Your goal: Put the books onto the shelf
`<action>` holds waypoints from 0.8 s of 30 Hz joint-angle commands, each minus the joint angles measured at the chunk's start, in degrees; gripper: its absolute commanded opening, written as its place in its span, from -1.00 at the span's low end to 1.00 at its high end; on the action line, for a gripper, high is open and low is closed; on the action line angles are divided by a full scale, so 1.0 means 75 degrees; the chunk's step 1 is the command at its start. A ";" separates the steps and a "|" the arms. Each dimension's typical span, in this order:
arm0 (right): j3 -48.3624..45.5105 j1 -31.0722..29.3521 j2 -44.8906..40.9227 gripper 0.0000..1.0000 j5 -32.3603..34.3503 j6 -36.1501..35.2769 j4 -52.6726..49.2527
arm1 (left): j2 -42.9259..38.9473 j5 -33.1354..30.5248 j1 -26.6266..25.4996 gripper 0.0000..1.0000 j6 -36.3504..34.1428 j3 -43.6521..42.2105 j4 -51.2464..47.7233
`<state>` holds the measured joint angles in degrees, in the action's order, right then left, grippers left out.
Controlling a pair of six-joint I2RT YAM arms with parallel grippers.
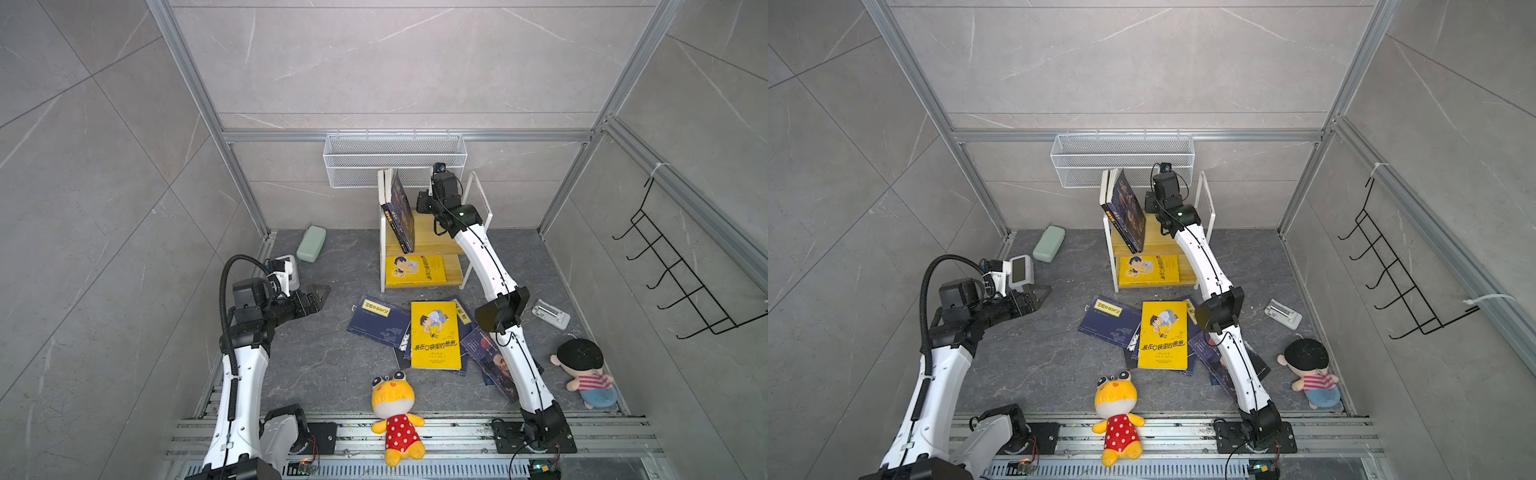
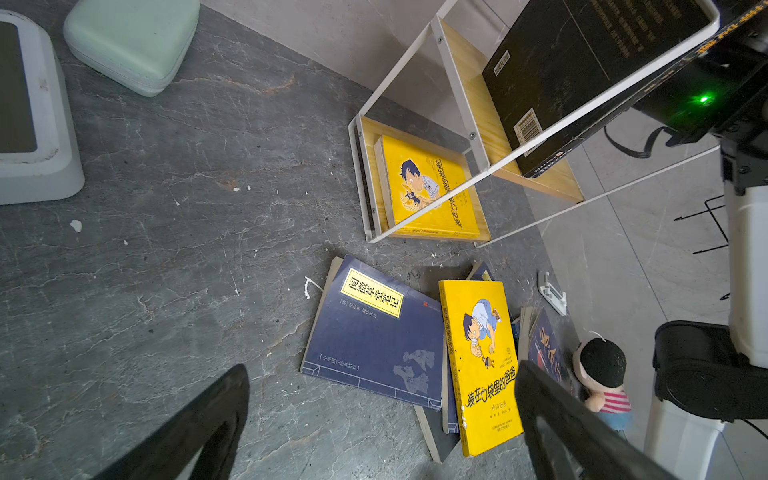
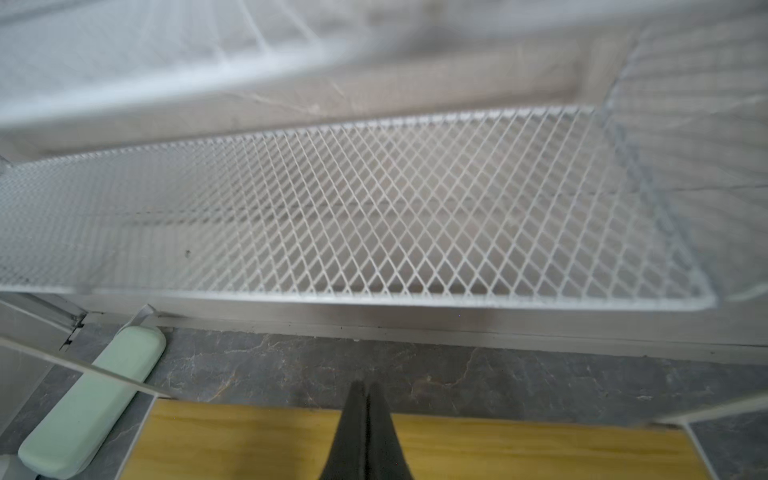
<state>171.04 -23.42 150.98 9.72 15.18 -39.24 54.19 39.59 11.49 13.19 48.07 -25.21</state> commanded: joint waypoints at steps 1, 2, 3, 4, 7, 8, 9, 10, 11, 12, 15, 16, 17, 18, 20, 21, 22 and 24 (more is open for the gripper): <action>-0.0547 0.0224 -0.0018 -1.00 -0.1163 0.0718 0.0390 | -0.0003 0.0231 -0.0009 0.99 -0.0112 0.0059 0.0190; -0.0881 0.0284 -0.0100 -1.00 -0.1398 0.0820 0.0685 | 0.0016 0.0232 0.0002 0.99 -0.0104 0.0068 0.0186; -0.1194 0.0315 -0.0168 -1.00 -0.1639 0.0955 0.1000 | 0.0025 0.0233 0.0015 0.99 -0.0106 0.0060 0.0192; -0.1379 0.0346 -0.0179 -1.00 -0.1872 0.1063 0.1246 | 0.0017 0.0221 0.0015 0.99 -0.0104 0.0050 0.0217; -0.1141 0.0381 0.0076 -1.00 -0.2298 0.1287 0.1336 | 0.0016 0.0217 0.0031 0.99 -0.0116 0.0047 0.0204; -0.0941 0.0399 0.0201 -1.00 -0.2444 0.1396 0.1291 | 0.0027 0.0220 0.0050 0.99 -0.0117 0.0067 0.0176; -0.0793 0.0421 0.0335 -1.00 -0.2643 0.1491 0.1331 | 0.0051 0.0218 0.0062 0.99 -0.0104 0.0082 0.0162; -0.0722 0.0434 0.0424 -1.00 -0.2889 0.1583 0.1442 | 0.0065 0.0213 0.0074 0.99 -0.0106 0.0092 0.0168; -0.0662 0.0479 0.0540 -1.00 -0.3253 0.1727 0.1612 | 0.0065 0.0210 0.0074 0.99 -0.0106 0.0084 0.0196; -0.0640 0.0543 0.0602 -1.00 -0.3627 0.1881 0.1810 | 0.0052 0.0212 0.0074 0.99 -0.0098 0.0071 0.0206; -0.0540 0.0636 0.0710 -1.00 -0.4172 0.2087 0.1881 | 0.0063 0.0217 0.0074 0.99 -0.0106 0.0070 0.0175; -0.0578 0.0630 0.0705 -1.00 -0.4368 0.2071 0.1955 | 0.0084 0.0217 0.0086 0.99 -0.0106 0.0082 0.0164; -0.0637 0.0637 0.0703 -1.00 -0.4622 0.2098 0.2111 | 0.0096 0.0209 0.0092 0.99 -0.0103 0.0082 0.0183; -0.0733 0.0637 0.0695 -1.00 -0.5003 0.2170 0.2357 | 0.0089 0.0210 0.0096 0.99 -0.0084 0.0071 0.0213; -0.0663 0.0651 0.0712 -1.00 -0.5219 0.2246 0.2375 | 0.0041 0.0216 0.0087 0.99 -0.0079 0.0019 0.0256; -0.0620 0.0631 0.0693 -1.00 -0.5182 0.2282 0.2251 | 0.0040 0.0229 0.0097 0.99 -0.0076 0.0012 0.0247; -0.0664 0.0633 0.0667 -1.00 -0.5183 0.2344 0.2208 | 0.0052 0.0229 0.0103 0.99 -0.0080 0.0022 0.0236; -0.0859 0.0640 0.0628 -1.00 -0.5361 0.2552 0.2377 | 0.0053 0.0211 0.0109 1.00 -0.0073 0.0047 0.0230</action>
<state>165.31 -18.61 155.17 -26.20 31.66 -23.62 54.70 39.59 11.94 13.21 48.07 -25.21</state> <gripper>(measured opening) 0.048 0.997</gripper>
